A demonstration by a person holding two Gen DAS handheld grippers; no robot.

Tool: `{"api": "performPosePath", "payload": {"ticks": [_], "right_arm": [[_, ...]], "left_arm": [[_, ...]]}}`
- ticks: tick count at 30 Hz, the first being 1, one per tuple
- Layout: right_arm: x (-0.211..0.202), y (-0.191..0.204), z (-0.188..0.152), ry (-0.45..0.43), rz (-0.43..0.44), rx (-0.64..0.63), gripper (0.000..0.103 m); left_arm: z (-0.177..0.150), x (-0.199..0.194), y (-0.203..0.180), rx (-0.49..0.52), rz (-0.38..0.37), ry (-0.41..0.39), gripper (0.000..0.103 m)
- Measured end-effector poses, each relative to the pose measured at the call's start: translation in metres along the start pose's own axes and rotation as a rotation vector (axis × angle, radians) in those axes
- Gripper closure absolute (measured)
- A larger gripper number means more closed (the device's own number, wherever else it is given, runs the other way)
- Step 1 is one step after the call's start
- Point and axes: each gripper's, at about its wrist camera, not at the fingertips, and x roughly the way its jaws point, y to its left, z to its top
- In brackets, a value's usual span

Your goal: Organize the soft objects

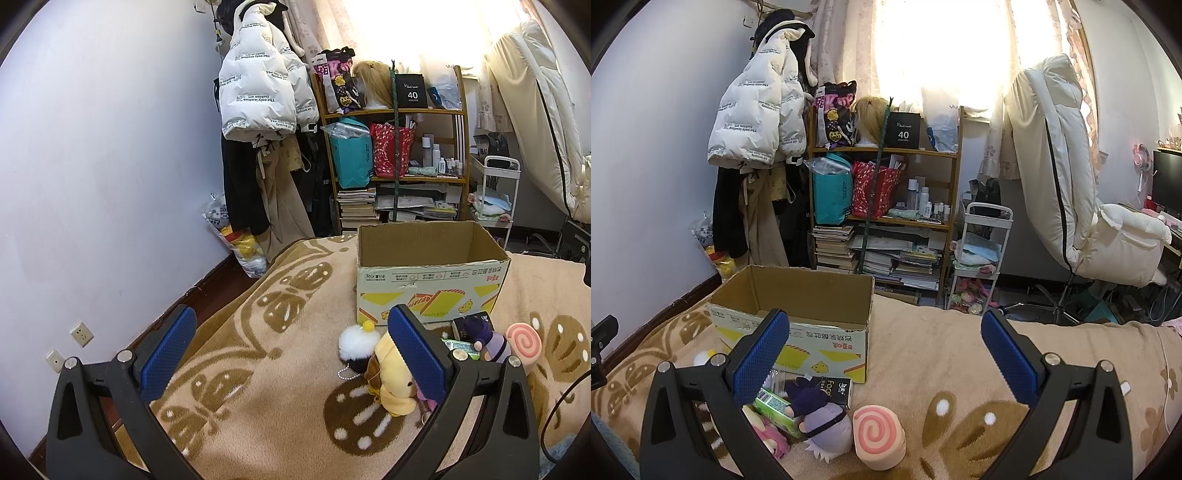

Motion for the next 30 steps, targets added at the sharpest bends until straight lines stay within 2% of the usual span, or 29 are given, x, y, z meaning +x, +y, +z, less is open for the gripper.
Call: {"api": "performPosePath", "payload": {"ticks": [30], "right_arm": [[0.0001,0.0011,-0.0003,-0.004,-0.004,-0.008,0.0]], "left_arm": [[0.0002,-0.0048,-0.0027,0.005,-0.002,-0.014,0.001]]}}
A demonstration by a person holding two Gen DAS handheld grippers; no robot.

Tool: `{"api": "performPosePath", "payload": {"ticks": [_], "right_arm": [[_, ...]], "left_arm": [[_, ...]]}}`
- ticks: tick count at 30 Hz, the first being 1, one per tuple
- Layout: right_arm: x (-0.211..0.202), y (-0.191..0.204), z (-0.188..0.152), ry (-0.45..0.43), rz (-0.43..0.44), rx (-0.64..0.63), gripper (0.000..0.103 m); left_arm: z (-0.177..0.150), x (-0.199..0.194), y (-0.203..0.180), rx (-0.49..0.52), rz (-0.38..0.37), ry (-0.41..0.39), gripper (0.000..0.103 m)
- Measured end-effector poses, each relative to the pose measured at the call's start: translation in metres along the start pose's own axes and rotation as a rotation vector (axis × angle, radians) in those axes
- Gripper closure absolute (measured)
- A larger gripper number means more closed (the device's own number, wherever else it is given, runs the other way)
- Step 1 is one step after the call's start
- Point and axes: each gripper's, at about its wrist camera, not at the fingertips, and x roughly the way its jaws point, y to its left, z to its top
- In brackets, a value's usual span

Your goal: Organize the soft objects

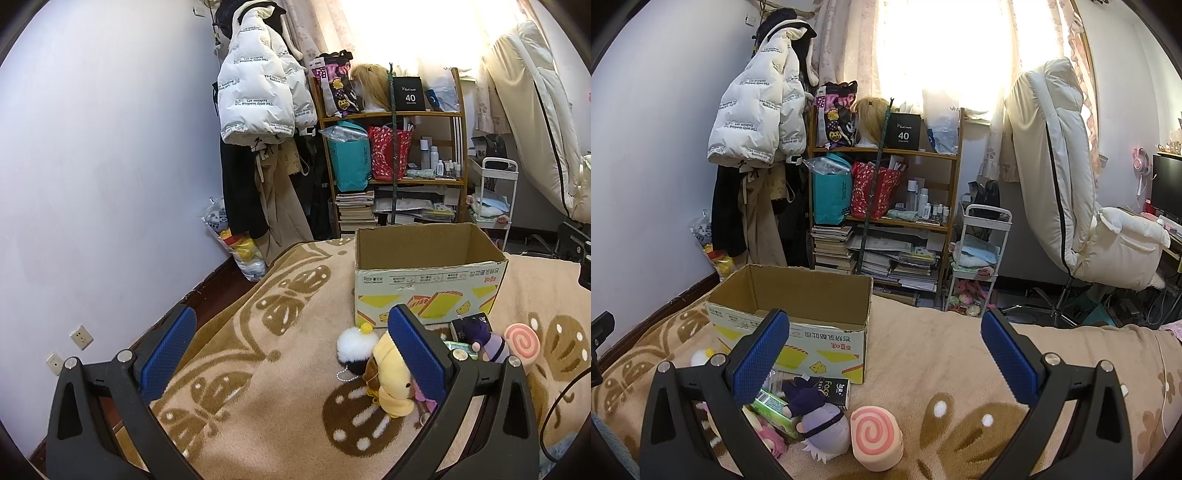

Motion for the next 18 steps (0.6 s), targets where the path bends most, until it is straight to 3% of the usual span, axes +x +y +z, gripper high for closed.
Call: {"api": "performPosePath", "payload": {"ticks": [18], "right_arm": [[0.0005,0.0005,-0.0002,0.002,-0.001,-0.002,0.0]], "left_arm": [[-0.0012,0.0003,-0.0012,0.002,-0.007,0.003,0.001]]}}
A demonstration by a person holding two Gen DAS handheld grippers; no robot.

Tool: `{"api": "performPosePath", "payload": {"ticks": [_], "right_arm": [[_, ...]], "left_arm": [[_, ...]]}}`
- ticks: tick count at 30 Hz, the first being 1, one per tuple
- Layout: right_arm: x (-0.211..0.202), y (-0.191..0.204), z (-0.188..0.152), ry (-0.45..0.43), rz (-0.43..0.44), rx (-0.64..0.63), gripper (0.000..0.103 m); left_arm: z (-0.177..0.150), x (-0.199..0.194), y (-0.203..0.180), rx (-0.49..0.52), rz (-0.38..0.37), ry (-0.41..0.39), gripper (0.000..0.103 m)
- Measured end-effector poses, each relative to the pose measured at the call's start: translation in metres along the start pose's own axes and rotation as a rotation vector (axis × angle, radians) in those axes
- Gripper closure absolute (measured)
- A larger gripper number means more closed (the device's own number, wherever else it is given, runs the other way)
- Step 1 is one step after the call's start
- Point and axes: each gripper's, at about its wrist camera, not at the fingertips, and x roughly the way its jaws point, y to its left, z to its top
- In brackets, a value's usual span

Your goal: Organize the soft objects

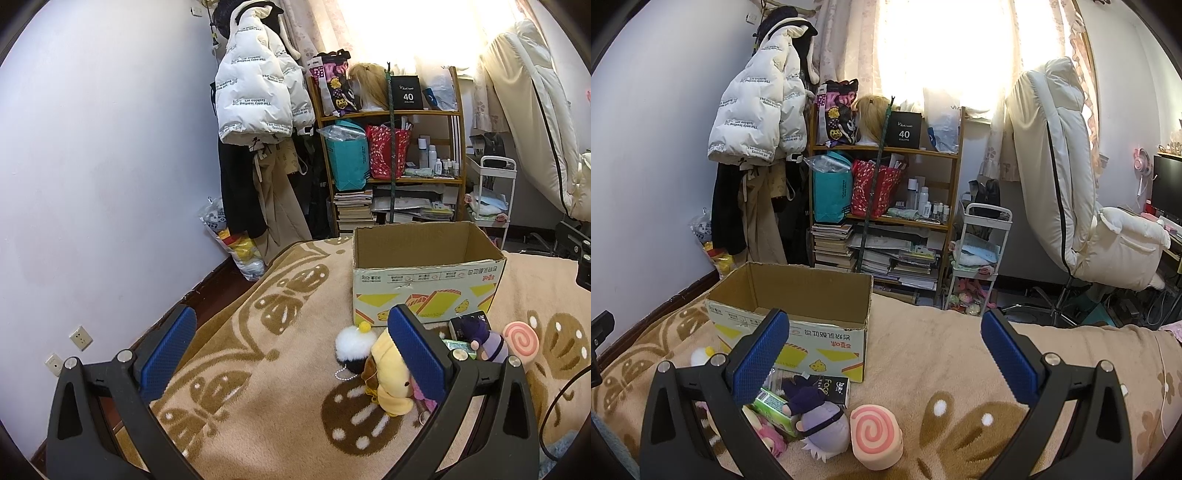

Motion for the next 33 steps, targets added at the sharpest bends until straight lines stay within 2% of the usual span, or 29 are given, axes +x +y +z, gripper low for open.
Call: {"api": "performPosePath", "payload": {"ticks": [18,33], "right_arm": [[0.0004,-0.0001,-0.0002,0.004,-0.001,0.001,0.0],[0.0008,0.0007,-0.0011,0.01,-0.003,-0.002,0.0]], "left_arm": [[-0.0013,0.0005,-0.0002,0.007,0.001,0.001,0.001],[-0.0023,-0.0004,-0.0093,0.053,-0.013,0.006,0.001]]}}
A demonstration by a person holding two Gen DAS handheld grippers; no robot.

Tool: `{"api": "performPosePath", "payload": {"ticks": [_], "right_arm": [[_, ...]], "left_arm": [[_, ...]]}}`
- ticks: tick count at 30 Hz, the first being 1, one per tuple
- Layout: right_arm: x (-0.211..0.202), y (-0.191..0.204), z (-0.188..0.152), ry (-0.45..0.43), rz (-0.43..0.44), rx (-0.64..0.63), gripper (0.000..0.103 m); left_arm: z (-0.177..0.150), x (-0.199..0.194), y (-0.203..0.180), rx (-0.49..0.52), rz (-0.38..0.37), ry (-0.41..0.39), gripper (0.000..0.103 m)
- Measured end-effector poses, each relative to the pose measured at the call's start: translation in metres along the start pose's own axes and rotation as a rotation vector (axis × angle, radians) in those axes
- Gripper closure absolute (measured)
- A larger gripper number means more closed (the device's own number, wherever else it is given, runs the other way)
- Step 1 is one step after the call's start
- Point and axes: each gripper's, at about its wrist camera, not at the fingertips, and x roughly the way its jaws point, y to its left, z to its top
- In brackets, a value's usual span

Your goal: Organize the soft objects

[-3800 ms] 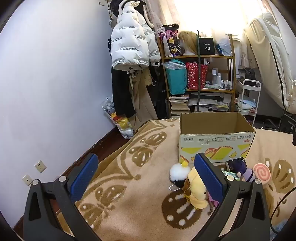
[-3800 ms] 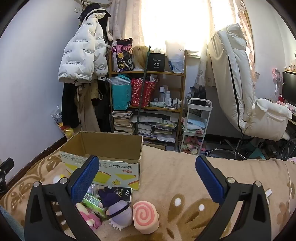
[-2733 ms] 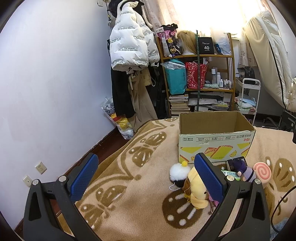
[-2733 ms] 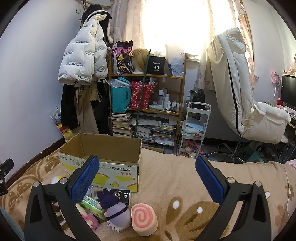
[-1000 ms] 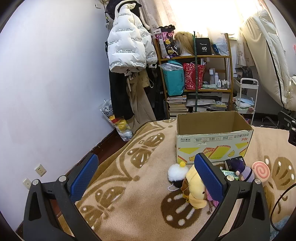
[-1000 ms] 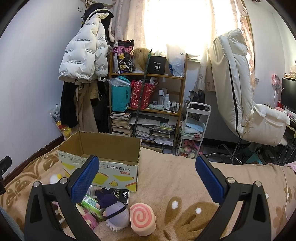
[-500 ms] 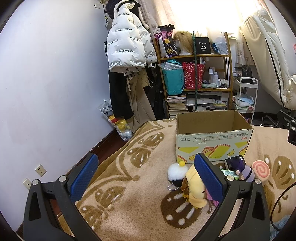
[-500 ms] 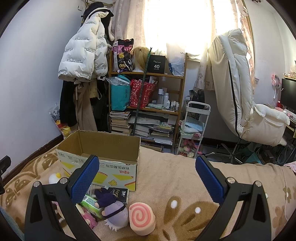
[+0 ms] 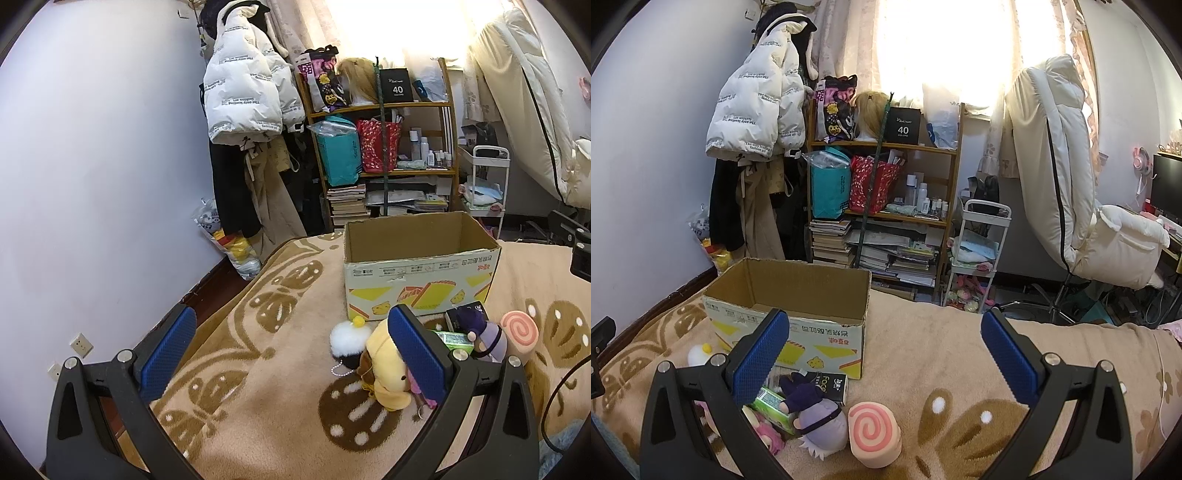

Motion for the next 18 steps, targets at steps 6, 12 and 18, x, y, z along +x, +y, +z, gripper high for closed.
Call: {"api": "performPosePath", "payload": {"ticks": [6,12,18], "right_arm": [[0.001,0.0,-0.003,0.02,0.01,-0.002,0.0],[0.01,-0.002,-0.011,0.046,0.01,-0.027,0.0],[0.023,-0.005,-0.011,0.096,0.01,-0.028,0.0]], "left_arm": [[0.002,0.003,-0.006,0.011,-0.019,0.01,0.001],[0.008,0.01,-0.019,0.03,-0.019,0.033,0.001],[0.018,0.024,-0.029,0.03,-0.05,0.059,0.001]]}}
